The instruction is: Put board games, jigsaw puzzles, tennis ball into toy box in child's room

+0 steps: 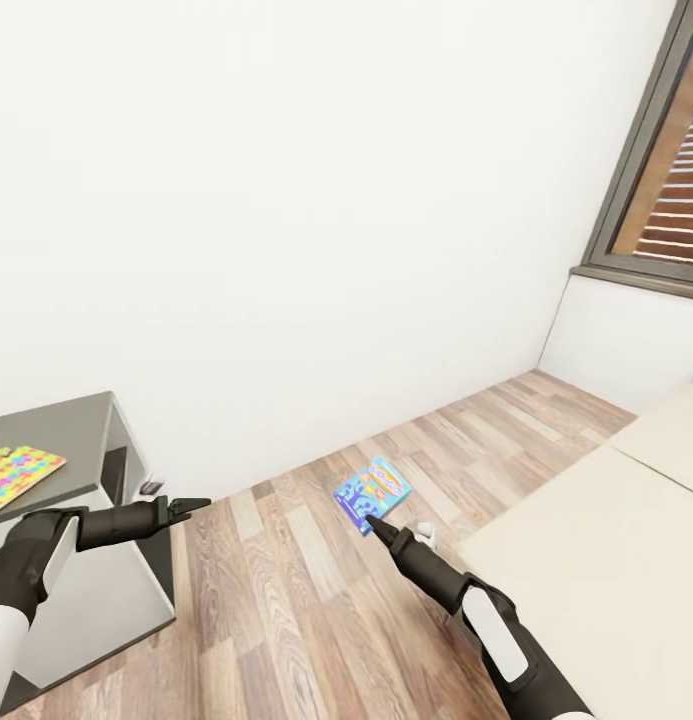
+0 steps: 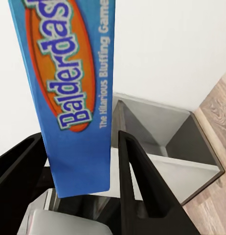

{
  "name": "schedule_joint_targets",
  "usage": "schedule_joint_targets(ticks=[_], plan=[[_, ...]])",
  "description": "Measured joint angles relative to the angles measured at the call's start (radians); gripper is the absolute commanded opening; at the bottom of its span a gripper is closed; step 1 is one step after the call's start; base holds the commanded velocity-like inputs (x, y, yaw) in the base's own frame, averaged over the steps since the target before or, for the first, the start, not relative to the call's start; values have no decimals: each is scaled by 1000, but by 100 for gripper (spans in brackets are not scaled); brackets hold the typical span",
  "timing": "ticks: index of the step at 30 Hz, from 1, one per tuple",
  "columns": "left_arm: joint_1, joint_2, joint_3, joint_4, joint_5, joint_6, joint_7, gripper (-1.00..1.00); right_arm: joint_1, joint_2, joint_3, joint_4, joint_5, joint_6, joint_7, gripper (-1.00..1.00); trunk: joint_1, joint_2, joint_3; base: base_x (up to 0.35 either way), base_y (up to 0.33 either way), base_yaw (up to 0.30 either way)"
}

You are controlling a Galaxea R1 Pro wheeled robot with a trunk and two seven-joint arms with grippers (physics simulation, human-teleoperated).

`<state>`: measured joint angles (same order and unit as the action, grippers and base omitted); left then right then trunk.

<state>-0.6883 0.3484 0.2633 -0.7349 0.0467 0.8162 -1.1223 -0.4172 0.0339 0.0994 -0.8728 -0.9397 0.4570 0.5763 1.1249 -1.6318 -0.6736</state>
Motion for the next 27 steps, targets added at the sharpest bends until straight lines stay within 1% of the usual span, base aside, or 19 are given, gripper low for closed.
schedule_joint_targets(ticks=[6, 10, 16, 21, 27], plan=[[0, 0, 0, 0, 0, 0, 0, 100, 0, 1, 1, 0, 0, 0, 0, -100, -23, 42, 19, 0, 0, 13], [0, 0, 0, 0, 0, 0, 1, 100, 0, 1, 1, 0, 0, 0, 1, -100, -38, 70, 31, 0, 0, 101], [0, 0, 0, 0, 0, 0, 2, 100, 0, 1, 1, 0, 0, 0, 1, -100, -61, 112, 50, 0, 0, 250], [0, -6, 0, 0, 0, 0, 15, 100, 0, 1, 1, 0, 1, 0, 1, -100, -81, 147, 66, 0, 0, 285], [0, -10, 0, 0, 1, 0, 22, 100, 0, 1, 1, 0, 3, -1, 0, -100, -81, 147, 66, 0, 0, 290]])
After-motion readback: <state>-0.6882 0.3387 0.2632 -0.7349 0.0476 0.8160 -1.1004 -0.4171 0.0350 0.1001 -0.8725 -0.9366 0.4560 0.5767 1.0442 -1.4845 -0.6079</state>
